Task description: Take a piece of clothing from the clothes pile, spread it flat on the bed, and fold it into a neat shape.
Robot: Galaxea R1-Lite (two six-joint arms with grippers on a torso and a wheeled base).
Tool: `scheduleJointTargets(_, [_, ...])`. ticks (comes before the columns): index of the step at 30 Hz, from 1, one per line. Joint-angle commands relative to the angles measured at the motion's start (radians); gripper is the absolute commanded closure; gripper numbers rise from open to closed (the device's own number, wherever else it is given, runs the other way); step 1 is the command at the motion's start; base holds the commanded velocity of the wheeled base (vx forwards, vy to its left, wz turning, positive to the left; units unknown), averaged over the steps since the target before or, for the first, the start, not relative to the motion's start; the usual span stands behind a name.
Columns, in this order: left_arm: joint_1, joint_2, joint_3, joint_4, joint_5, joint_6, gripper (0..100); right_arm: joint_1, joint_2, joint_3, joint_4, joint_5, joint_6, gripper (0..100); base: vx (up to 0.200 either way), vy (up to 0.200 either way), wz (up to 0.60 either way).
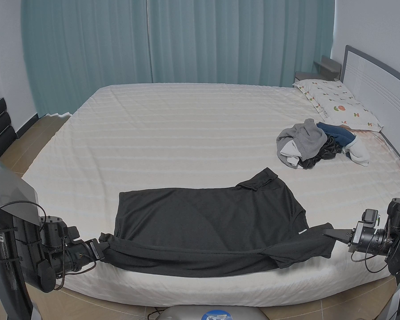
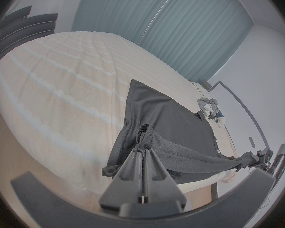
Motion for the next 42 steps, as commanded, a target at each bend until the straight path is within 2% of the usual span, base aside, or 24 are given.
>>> scheduleJointTargets(1, [0.000,0.020,-0.008,-0.018,0.003,0.008,100,-0.006,0.035,0.006,-0.007,0.000,0.000,100,0.000,0.000,0.00])
scheduleJointTargets(7, [-0.003,0.046,-0.058,-0.018,0.012,-0.016,100,-0.007,0.097,-0.035,-0.007,-0.003,0.003,100,0.000,0.000,0.00])
scheduleJointTargets(12, [-0.008,0.088,-0.118,-0.018,0.014,-0.082,100,-0.003,0.186,-0.112,-0.007,-0.014,0.006,100,0.000,0.000,0.00])
scheduleJointTargets(15, [-0.009,0.112,-0.130,-0.018,0.014,-0.095,100,0.000,0.218,-0.141,-0.007,-0.049,0.006,100,0.000,0.000,0.00])
scheduleJointTargets(17, [-0.014,0.148,-0.152,-0.018,0.023,-0.098,100,0.014,0.273,-0.187,-0.007,-0.135,0.006,100,0.000,0.000,0.00])
scheduleJointTargets(24, [-0.042,0.210,-0.212,-0.018,0.087,-0.099,100,0.082,0.362,-0.264,-0.008,-0.278,0.005,100,0.000,0.000,0.00])
scheduleJointTargets(34, [-0.055,0.255,-0.282,-0.018,0.142,-0.101,100,0.120,0.417,-0.326,-0.010,-0.393,0.006,100,0.000,0.000,0.00])
scheduleJointTargets(42, [-0.063,0.256,-0.292,-0.018,0.144,-0.127,100,0.121,0.439,-0.339,-0.010,-0.411,0.006,100,0.000,0.000,0.00])
